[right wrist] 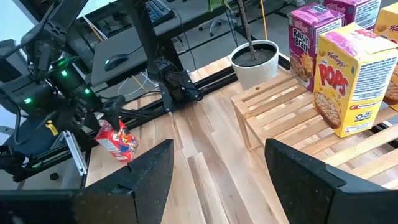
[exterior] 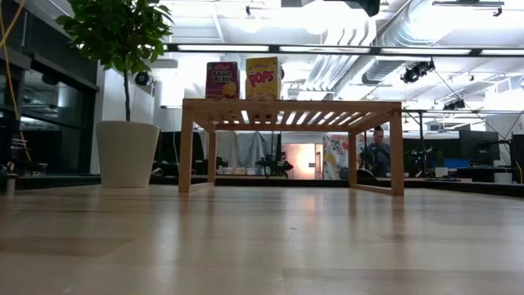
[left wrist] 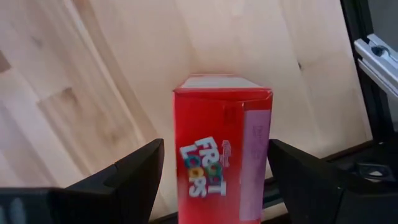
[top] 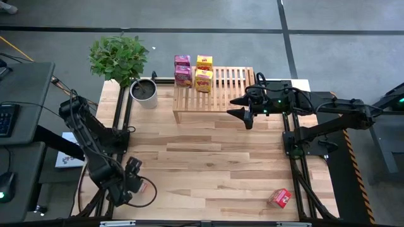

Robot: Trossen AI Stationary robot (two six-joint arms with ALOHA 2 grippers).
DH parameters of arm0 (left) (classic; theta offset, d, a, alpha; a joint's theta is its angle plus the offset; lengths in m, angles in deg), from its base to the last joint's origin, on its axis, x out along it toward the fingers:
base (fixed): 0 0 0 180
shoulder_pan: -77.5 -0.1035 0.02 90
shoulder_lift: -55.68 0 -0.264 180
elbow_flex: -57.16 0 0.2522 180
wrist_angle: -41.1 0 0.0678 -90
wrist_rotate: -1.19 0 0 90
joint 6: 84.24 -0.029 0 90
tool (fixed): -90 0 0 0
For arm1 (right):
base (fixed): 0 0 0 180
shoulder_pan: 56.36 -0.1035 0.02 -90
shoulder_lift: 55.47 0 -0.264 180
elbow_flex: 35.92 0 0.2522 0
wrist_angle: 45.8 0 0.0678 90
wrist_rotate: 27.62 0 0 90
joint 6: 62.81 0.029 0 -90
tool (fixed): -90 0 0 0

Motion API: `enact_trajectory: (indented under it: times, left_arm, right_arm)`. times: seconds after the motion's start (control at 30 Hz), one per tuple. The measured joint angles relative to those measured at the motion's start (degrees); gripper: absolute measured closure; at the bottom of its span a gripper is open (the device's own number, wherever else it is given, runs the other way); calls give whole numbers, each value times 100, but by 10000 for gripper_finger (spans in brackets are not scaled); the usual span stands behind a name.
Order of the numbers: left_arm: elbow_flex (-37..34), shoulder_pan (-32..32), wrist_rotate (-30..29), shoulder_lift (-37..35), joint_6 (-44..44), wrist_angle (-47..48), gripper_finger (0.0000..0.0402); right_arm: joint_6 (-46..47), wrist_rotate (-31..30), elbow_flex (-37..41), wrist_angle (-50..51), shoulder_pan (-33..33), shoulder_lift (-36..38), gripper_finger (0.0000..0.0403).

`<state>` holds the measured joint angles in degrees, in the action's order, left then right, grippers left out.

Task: Stack cereal on shelf
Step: Put the left red cereal box on the shelf

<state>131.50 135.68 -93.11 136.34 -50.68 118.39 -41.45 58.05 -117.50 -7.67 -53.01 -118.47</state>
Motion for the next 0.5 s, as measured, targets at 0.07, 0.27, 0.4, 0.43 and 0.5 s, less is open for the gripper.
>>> enact_trajectory:
  times: [0.07, 0.27, 0.4, 0.43, 0.5]
  left_arm:
    - [-122, -2, 58, 0, -68, -138, 124]
    - [-475, -121, 263, 0, 32, -263, 135]
    - [-476, -167, 222, 0, -18, -307, 171]
    - [-476, -195, 237, 0, -1, -307, 183]
    - [-446, -267, 237, -4, 41, -284, 207]
  right_arm:
    - [-49, -34, 1, 2, 0, 0, 158]
    - [-81, -171, 2, 2, 0, 0, 158]
    - [-86, -169, 2, 2, 0, 0, 158]
    - [-87, -170, 2, 2, -1, 1, 158]
    - [-88, -168, 4, 2, -1, 18, 158]
